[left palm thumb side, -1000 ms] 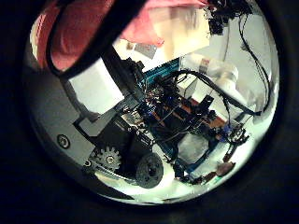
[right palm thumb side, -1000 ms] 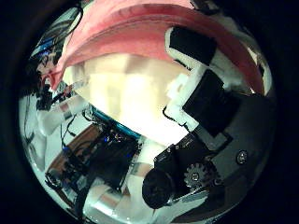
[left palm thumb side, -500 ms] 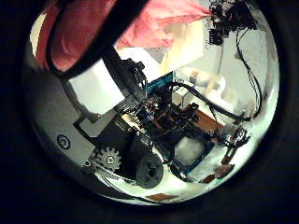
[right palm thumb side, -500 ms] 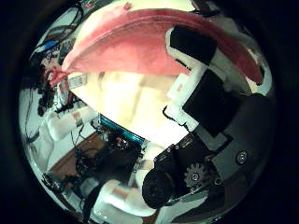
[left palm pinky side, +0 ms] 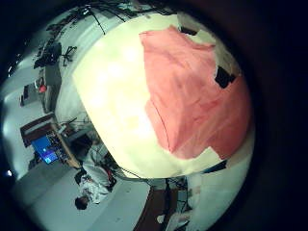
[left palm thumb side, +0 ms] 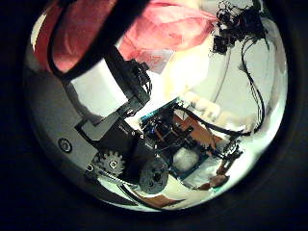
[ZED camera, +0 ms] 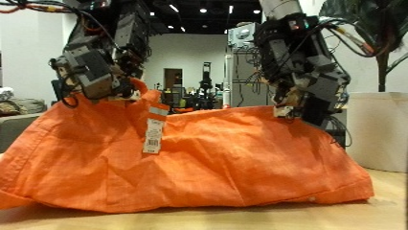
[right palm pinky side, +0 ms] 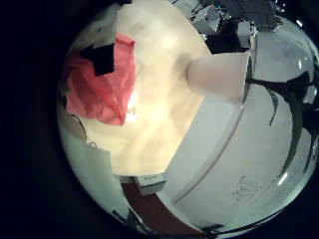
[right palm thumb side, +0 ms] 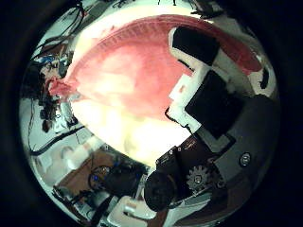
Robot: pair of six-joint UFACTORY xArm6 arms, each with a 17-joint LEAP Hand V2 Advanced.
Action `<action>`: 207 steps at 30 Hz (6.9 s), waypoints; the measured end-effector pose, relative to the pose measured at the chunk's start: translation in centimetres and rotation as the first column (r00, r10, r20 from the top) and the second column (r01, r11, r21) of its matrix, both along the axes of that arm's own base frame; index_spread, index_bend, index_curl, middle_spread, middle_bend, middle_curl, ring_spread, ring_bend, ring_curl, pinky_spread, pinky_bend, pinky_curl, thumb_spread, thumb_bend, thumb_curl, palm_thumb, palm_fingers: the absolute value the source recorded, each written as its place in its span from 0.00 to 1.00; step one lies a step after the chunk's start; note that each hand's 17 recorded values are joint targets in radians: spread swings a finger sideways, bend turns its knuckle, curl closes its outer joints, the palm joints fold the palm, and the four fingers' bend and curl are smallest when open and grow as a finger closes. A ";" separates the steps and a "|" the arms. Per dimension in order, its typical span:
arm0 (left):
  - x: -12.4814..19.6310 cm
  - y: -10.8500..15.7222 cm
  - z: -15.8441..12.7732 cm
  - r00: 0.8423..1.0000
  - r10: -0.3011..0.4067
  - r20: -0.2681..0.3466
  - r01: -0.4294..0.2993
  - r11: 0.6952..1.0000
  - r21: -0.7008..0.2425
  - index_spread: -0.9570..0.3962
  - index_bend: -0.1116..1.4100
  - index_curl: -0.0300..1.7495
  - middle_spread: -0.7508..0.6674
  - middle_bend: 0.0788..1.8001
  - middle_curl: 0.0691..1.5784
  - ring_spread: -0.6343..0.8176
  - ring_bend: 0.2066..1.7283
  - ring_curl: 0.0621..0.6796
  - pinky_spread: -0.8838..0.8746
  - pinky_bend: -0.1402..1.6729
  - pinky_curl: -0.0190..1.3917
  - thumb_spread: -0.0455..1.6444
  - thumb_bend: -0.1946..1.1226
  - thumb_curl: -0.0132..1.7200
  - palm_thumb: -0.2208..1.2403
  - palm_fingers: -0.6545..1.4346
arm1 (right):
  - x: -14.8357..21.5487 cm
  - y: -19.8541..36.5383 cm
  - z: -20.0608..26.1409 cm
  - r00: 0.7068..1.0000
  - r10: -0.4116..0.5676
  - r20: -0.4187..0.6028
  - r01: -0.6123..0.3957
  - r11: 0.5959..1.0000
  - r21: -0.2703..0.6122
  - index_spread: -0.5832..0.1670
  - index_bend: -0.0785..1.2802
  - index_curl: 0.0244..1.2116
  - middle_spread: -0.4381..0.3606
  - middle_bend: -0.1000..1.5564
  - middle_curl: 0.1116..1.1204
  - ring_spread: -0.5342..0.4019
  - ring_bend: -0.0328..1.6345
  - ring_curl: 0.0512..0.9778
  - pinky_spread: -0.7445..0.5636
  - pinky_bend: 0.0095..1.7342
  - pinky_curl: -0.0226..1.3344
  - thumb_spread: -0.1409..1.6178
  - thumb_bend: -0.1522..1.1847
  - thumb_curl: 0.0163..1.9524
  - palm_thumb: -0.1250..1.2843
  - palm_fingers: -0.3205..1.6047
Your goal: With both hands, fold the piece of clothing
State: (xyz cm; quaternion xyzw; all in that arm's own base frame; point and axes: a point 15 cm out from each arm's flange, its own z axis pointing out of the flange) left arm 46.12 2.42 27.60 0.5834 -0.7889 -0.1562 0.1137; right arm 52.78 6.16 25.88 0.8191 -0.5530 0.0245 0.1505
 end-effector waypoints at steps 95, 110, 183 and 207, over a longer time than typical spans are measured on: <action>-7.0 -3.5 -1.2 0.955 0.190 0.228 -0.151 0.972 -0.178 0.80 0.18 0.19 0.81 0.06 0.13 0.83 0.11 0.29 0.81 0.22 0.23 0.68 0.13 0.17 0.29 0.30 | -6.0 -13.2 -11.8 0.967 0.027 -0.255 -0.064 0.988 -0.141 0.23 0.39 0.39 0.28 0.45 0.39 0.21 0.50 0.37 0.17 0.36 0.29 0.59 0.10 0.17 0.59 0.92; -7.1 -2.2 -1.3 0.954 0.201 0.222 -0.168 0.972 -0.162 0.80 0.19 0.19 0.80 0.06 0.13 0.83 0.11 0.28 0.81 0.21 0.23 0.68 0.13 0.17 0.29 0.31 | -8.9 -14.4 -3.3 0.994 0.062 -0.094 -0.074 0.989 -0.125 0.43 0.75 0.57 0.38 0.72 0.54 0.34 0.74 0.53 0.21 0.58 0.42 0.68 0.14 0.21 0.81 0.85; -16.8 10.2 -3.6 0.915 0.374 0.149 -0.343 0.918 -0.199 0.79 0.19 0.21 0.77 0.06 0.14 0.82 0.10 0.26 0.81 0.19 0.24 0.74 0.14 0.16 0.37 0.32 | -0.5 9.8 3.9 0.980 0.096 0.173 -0.120 0.984 0.134 0.44 0.41 0.43 0.54 0.51 0.34 0.49 0.59 0.36 0.58 0.45 0.29 0.70 0.08 0.14 0.25 0.29; -17.4 10.4 -3.6 0.913 0.380 0.149 -0.350 0.917 -0.193 0.80 0.19 0.21 0.77 0.06 0.15 0.82 0.10 0.26 0.81 0.19 0.24 0.74 0.14 0.16 0.38 0.33 | -1.9 15.4 -8.8 0.996 0.070 0.062 -0.070 0.998 0.001 0.55 0.33 0.39 0.64 0.46 0.29 0.53 0.58 0.28 0.67 0.34 0.18 0.56 0.09 0.15 0.17 0.40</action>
